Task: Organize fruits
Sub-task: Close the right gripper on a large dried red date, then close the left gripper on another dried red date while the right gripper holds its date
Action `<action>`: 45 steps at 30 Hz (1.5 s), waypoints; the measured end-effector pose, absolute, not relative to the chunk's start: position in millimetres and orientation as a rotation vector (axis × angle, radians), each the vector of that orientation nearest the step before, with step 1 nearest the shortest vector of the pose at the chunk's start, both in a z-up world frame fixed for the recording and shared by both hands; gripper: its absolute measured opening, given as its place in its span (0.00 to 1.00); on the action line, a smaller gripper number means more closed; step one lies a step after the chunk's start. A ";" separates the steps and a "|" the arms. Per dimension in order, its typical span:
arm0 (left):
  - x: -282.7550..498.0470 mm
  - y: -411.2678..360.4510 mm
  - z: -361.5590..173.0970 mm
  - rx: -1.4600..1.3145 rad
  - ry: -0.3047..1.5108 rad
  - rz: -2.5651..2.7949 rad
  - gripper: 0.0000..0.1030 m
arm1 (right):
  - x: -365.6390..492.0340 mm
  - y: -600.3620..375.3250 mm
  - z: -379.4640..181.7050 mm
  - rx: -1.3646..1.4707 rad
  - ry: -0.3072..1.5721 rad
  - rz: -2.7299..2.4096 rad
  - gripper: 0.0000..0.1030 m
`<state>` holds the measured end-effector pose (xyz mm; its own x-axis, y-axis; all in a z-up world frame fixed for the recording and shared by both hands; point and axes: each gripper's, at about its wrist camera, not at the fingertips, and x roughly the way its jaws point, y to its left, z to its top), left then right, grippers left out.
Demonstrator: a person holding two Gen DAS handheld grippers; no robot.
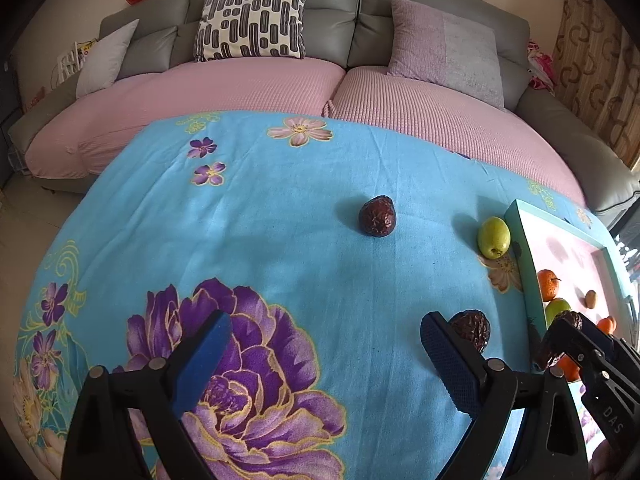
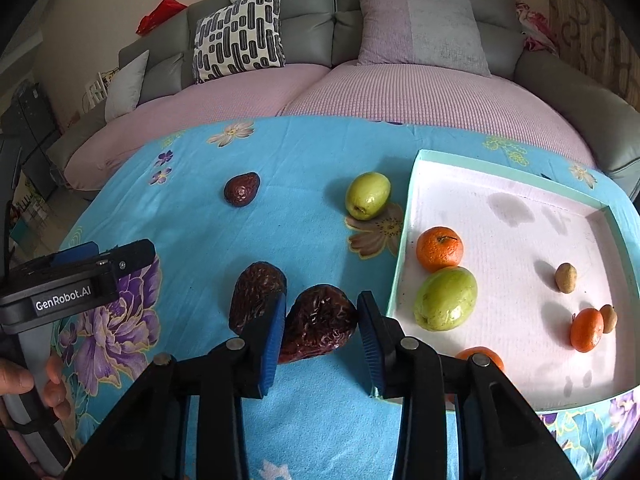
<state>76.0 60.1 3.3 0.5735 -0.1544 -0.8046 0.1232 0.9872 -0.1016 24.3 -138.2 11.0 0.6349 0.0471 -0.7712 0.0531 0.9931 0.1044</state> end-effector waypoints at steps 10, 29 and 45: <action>73.2 8.2 -5.0 -0.034 0.982 -0.358 0.83 | 16.0 -173.3 24.5 0.180 0.824 -0.121 0.37; 77.7 -24.2 -27.8 -0.034 1.058 -0.435 0.47 | 8.3 -194.0 25.0 0.219 0.819 -0.170 0.37; 74.4 -26.5 -18.8 -0.027 1.023 -0.441 0.38 | 6.0 -199.5 25.4 0.240 0.817 -0.174 0.37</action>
<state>74.4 -26.5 -18.8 0.4411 -0.3674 -0.8188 0.3427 0.9122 -0.2247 6.0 -199.5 25.4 0.6726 -0.0608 -0.7375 0.2448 0.9588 0.1442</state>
